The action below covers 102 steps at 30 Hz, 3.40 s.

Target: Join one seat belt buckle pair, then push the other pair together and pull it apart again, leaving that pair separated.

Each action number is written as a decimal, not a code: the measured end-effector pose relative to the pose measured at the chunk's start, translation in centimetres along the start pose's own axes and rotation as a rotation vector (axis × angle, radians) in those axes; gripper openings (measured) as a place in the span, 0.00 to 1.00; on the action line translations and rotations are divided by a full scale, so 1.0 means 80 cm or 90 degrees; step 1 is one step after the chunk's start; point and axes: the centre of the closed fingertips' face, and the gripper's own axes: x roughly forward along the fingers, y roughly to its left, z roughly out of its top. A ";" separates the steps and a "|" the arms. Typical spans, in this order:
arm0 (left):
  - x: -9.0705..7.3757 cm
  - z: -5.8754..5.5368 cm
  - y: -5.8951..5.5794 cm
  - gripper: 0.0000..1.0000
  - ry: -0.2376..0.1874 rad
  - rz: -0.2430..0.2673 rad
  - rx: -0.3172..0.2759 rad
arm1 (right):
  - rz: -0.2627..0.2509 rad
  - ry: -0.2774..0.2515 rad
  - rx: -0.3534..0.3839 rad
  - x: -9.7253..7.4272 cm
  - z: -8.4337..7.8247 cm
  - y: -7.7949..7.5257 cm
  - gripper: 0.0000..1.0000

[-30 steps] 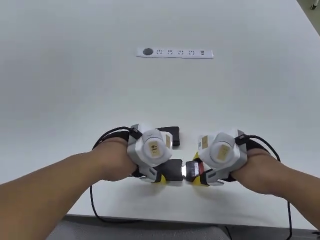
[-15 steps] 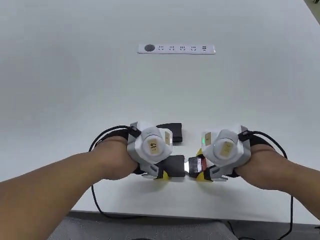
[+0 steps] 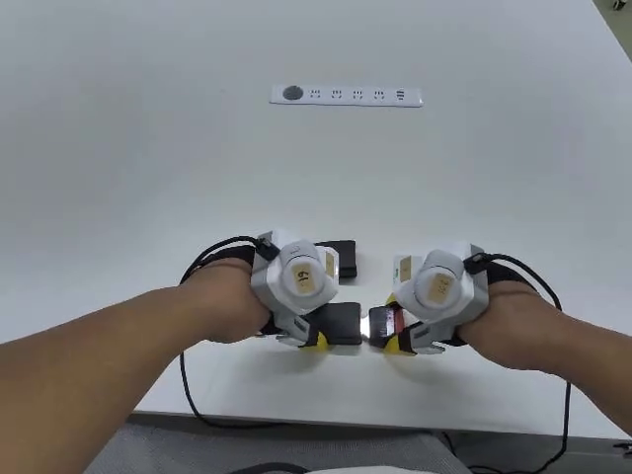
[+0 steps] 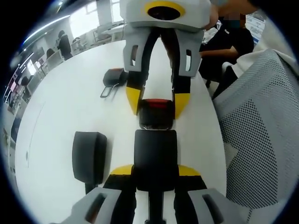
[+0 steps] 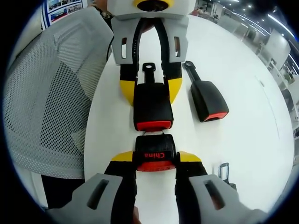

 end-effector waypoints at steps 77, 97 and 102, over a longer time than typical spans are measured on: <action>-0.005 -0.006 0.119 0.33 0.039 0.021 0.007 | -0.023 0.035 0.004 -0.039 -0.071 -0.116 0.30; -0.004 -0.003 0.116 0.32 0.035 0.024 0.002 | -0.021 0.039 -0.033 -0.012 -0.014 -0.118 0.30; -0.003 -0.005 0.118 0.32 0.033 0.023 0.001 | -0.019 0.027 -0.040 -0.004 -0.005 -0.118 0.30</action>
